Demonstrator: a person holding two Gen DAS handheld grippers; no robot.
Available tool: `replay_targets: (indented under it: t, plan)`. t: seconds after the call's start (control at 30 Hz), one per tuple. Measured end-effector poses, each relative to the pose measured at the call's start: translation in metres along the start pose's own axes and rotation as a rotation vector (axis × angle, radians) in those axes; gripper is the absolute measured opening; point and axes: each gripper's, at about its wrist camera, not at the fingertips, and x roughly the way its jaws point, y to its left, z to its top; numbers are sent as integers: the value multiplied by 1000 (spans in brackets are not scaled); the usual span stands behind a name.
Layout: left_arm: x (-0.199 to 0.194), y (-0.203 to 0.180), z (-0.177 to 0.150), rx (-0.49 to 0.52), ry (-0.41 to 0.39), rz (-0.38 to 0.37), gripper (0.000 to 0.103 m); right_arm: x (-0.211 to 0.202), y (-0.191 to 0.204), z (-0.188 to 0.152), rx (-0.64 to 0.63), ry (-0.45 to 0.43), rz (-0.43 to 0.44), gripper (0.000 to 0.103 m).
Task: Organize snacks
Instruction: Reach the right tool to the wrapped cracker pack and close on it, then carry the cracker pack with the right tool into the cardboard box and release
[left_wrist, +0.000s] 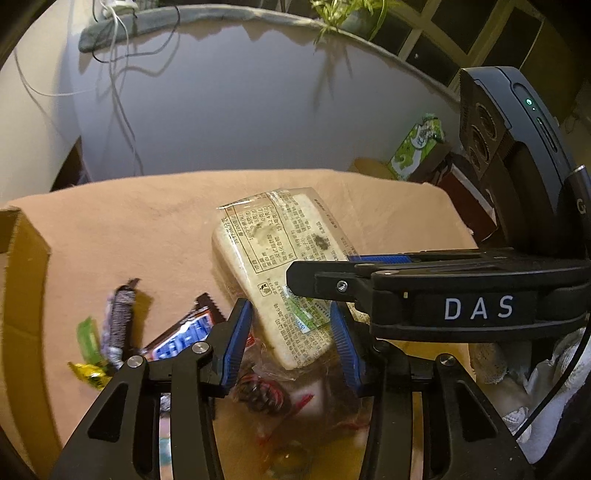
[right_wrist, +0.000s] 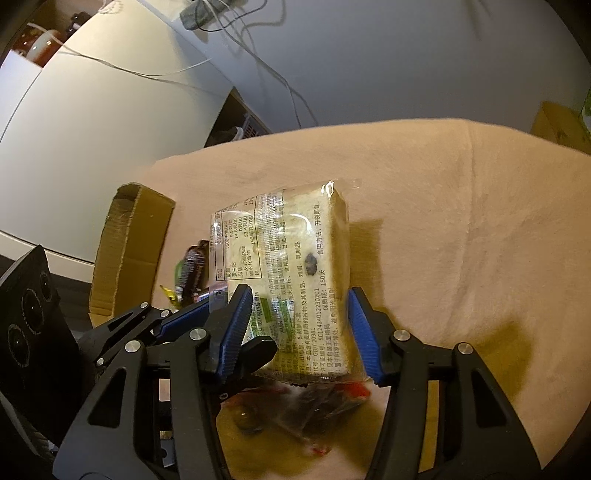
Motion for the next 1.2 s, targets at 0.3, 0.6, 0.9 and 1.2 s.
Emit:
replay_targets:
  t: [0.3,0.6,0.9,1.2]
  plan:
    - [-58,28,-10,-26,-90,38,43,-15,67,-1,-87,-27,9,56]
    - [-111,80,-28,-109,-166,96,43,-5,152,-2,-198,-22,43,56]
    - [-147,134,-57,-201,-203,160,43,28,227,-7,-294,24,89,56]
    - [-160,182,-80,-279,-199,195,43,77,272,-11,-343,84,106,56]
